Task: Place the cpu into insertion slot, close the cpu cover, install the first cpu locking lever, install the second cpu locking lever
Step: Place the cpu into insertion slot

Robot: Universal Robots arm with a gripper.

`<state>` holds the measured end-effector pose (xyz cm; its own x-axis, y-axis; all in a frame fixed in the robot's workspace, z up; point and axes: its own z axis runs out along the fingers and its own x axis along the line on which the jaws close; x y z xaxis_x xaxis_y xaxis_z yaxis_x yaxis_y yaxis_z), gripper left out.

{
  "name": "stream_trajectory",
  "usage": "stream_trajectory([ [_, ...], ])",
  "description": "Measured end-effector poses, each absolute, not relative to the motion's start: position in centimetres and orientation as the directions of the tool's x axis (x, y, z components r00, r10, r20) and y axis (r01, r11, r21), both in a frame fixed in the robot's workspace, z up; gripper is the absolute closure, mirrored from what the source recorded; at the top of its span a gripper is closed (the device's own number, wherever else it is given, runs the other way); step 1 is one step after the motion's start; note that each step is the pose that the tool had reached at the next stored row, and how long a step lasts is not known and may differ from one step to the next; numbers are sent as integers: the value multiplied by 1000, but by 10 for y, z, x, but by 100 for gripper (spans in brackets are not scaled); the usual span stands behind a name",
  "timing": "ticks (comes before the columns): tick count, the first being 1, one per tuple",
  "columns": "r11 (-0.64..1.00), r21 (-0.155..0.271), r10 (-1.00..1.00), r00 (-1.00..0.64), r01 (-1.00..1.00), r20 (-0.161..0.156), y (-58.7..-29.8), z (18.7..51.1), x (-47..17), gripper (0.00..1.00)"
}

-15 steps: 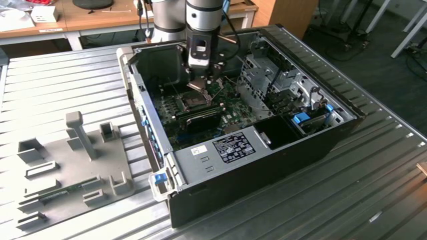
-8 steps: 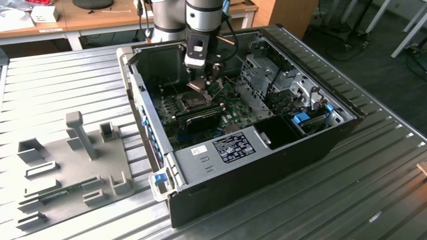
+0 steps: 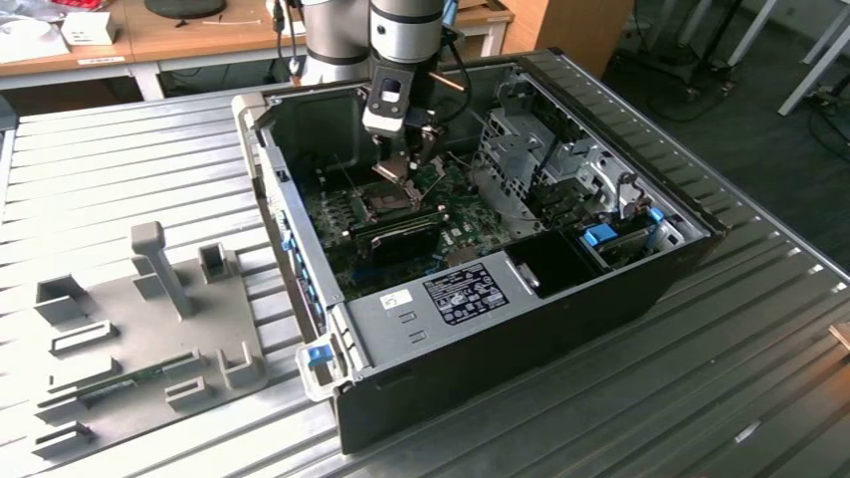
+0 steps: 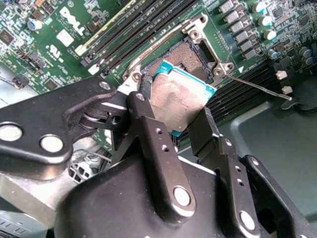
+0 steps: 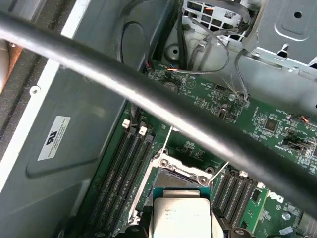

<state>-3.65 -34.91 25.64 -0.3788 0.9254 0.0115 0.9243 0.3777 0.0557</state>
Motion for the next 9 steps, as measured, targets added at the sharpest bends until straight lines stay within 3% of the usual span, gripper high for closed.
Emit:
stream_trajectory([
  [9,372,56,928,-373,926,11,-349,256,-37,46],
])
